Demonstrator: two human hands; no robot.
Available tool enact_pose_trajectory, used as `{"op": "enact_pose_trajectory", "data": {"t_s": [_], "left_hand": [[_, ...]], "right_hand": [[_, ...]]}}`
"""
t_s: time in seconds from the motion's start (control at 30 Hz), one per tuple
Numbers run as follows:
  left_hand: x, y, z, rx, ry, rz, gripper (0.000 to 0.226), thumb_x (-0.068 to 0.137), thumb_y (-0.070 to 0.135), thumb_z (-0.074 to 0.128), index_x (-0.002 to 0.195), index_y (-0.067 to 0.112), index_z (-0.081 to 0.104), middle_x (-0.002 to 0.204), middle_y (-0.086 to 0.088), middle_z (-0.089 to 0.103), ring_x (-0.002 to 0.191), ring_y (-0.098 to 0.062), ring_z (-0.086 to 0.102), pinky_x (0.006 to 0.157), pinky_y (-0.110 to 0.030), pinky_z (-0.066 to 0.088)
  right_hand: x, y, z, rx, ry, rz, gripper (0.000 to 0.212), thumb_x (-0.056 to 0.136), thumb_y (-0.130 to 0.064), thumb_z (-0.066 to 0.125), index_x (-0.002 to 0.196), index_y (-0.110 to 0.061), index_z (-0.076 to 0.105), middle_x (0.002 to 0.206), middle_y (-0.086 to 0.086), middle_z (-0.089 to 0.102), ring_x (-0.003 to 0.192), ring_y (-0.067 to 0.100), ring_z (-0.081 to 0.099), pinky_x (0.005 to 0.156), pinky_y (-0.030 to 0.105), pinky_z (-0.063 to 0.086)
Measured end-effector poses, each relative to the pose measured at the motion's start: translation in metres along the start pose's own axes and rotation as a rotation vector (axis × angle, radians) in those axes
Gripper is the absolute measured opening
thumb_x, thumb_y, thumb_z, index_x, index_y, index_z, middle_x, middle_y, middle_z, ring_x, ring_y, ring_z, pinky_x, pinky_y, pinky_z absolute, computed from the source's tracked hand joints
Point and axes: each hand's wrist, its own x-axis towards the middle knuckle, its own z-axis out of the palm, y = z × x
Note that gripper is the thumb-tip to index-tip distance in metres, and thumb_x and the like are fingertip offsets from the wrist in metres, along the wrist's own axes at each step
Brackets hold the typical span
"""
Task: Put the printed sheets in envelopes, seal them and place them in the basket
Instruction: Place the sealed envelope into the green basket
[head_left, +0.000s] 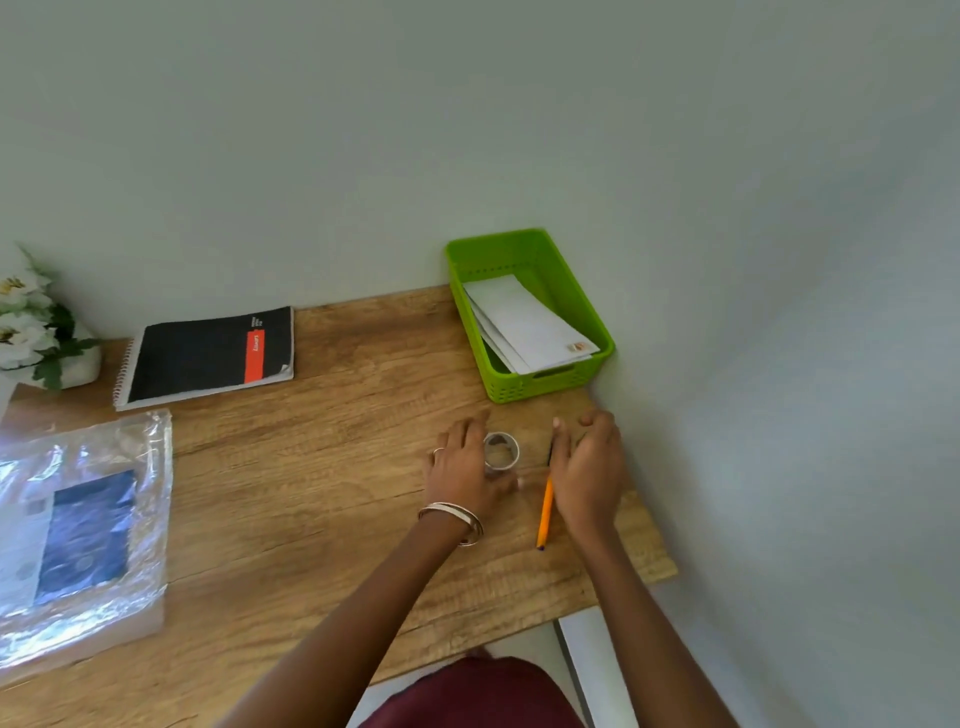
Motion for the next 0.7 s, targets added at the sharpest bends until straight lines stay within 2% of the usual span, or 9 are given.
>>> {"op": "enact_pose_trajectory", "data": {"t_s": [0.07, 0.13, 0.23, 0.33, 0.53, 0.6, 0.7], "left_hand": [[-0.005, 0.0, 0.01, -0.01, 0.058, 0.004, 0.083, 0.073, 0.046, 0.069, 0.142, 0.025, 0.028, 0.14, 0.005, 0.04, 0.132, -0.018, 0.033, 0.101, -0.039, 0.025], [-0.008, -0.002, 0.017, -0.057, 0.124, -0.01, 0.074, 0.075, 0.044, 0.067, 0.138, 0.024, 0.035, 0.138, 0.004, 0.043, 0.131, -0.018, 0.033, 0.101, -0.037, 0.023], [-0.009, -0.003, 0.023, -0.086, 0.178, -0.026, 0.061, 0.073, 0.043, 0.069, 0.127, 0.025, 0.049, 0.132, 0.003, 0.047, 0.126, -0.02, 0.037, 0.1, -0.037, 0.024], [-0.007, -0.005, 0.025, -0.121, 0.173, -0.035, 0.057, 0.071, 0.038, 0.072, 0.123, 0.023, 0.052, 0.129, 0.001, 0.049, 0.122, -0.024, 0.041, 0.098, -0.04, 0.028], [-0.019, -0.027, 0.005, -0.385, 0.268, -0.09, 0.055, 0.067, 0.025, 0.076, 0.117, 0.021, 0.054, 0.116, 0.001, 0.06, 0.111, -0.023, 0.05, 0.094, -0.04, 0.039], [-0.019, -0.04, -0.009, -0.401, 0.315, -0.156, 0.056, 0.065, 0.027, 0.078, 0.115, 0.023, 0.054, 0.113, 0.003, 0.062, 0.108, -0.022, 0.052, 0.092, -0.041, 0.04], [-0.012, -0.062, -0.031, -0.4, 0.366, -0.254, 0.057, 0.064, 0.029, 0.079, 0.114, 0.02, 0.053, 0.112, 0.001, 0.063, 0.108, -0.024, 0.054, 0.092, -0.044, 0.042]], "right_hand": [[-0.015, 0.01, 0.005, -0.054, -0.074, 0.071, 0.05, 0.087, -0.04, 0.064, 0.114, 0.001, 0.053, 0.1, 0.022, 0.061, 0.089, 0.04, 0.06, 0.068, 0.039, 0.047], [-0.031, 0.017, 0.008, -0.169, -0.111, 0.093, 0.061, 0.081, -0.048, 0.067, 0.114, 0.001, 0.054, 0.1, 0.022, 0.059, 0.091, 0.039, 0.058, 0.07, 0.041, 0.048], [-0.05, 0.019, 0.009, -0.316, -0.093, 0.062, 0.051, 0.075, -0.048, 0.072, 0.099, -0.005, 0.061, 0.094, 0.019, 0.057, 0.089, 0.037, 0.054, 0.068, 0.042, 0.046], [-0.056, 0.016, 0.011, -0.349, -0.099, 0.049, 0.034, 0.079, -0.036, 0.071, 0.092, -0.006, 0.062, 0.089, 0.017, 0.06, 0.087, 0.036, 0.056, 0.068, 0.043, 0.045], [-0.055, -0.003, 0.023, -0.176, -0.14, -0.02, 0.012, 0.075, -0.009, 0.067, 0.082, -0.002, 0.062, 0.077, 0.017, 0.063, 0.075, 0.037, 0.059, 0.062, 0.041, 0.048], [-0.057, -0.016, 0.031, -0.144, -0.161, -0.079, 0.011, 0.077, -0.006, 0.064, 0.086, 0.0, 0.063, 0.077, 0.017, 0.063, 0.074, 0.037, 0.06, 0.062, 0.041, 0.05], [-0.058, -0.037, 0.045, -0.257, -0.237, -0.104, 0.03, 0.078, -0.017, 0.071, 0.102, -0.003, 0.063, 0.094, 0.019, 0.061, 0.088, 0.038, 0.058, 0.069, 0.043, 0.05]]}}
